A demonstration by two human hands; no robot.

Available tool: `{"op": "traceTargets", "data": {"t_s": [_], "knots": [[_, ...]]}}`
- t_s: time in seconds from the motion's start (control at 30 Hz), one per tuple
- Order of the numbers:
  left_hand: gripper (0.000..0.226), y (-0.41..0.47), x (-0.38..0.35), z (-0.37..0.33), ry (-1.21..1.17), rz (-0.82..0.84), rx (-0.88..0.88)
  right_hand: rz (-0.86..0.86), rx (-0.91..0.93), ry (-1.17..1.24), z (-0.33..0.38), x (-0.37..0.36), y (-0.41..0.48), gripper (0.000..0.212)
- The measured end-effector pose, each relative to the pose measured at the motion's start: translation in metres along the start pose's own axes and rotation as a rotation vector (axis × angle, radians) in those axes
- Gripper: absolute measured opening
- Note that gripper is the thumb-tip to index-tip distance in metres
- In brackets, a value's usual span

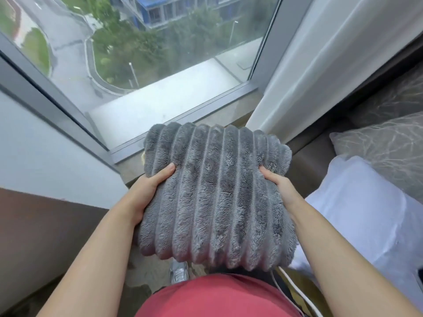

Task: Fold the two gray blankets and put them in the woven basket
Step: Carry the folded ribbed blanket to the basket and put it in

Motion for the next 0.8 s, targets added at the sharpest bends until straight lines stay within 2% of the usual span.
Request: {"op": "traceTargets", "data": {"t_s": [0.07,0.17,0.27,0.4,0.47,0.53,0.67,0.73,0.8], "knots": [[0.067,0.025,0.008,-0.018,-0.017,-0.071,-0.015,0.061,-0.048,-0.047,0.024,-0.013,0.039,0.01],[0.069,0.061,0.019,-0.042,-0.063,-0.189,-0.048,0.167,-0.131,-0.047,0.064,-0.032,0.099,0.029],[0.059,0.093,0.024,-0.05,-0.127,-0.294,-0.077,0.263,-0.27,-0.074,0.092,-0.046,0.154,0.052],[0.051,0.139,0.034,-0.035,-0.217,-0.459,-0.114,0.405,-0.45,-0.108,0.106,-0.059,0.23,0.047],[0.058,0.164,0.042,-0.018,-0.24,-0.519,-0.111,0.415,-0.483,-0.169,0.103,-0.064,0.273,0.046],[0.066,0.191,0.055,0.004,-0.272,-0.586,-0.098,0.419,-0.516,-0.229,0.091,-0.072,0.315,0.055],[0.062,0.254,0.086,0.064,-0.382,-0.633,-0.108,0.419,-0.574,-0.284,0.049,-0.082,0.4,0.074],[0.063,0.29,0.104,0.099,-0.434,-0.64,-0.091,0.398,-0.567,-0.32,0.022,-0.087,0.441,0.073],[0.066,0.322,0.12,0.133,-0.477,-0.656,-0.082,0.379,-0.591,-0.361,-0.006,-0.091,0.476,0.06]]}}
Point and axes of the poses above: each hand's wrist, its own y-axis towards the middle knuckle, its own x-axis out of the back of the hand, z = x × y, the point moved 4 cm from there along y, towards the middle knuckle, and after that the axes turned 5 degrees about -x, right-handed, at the moved point
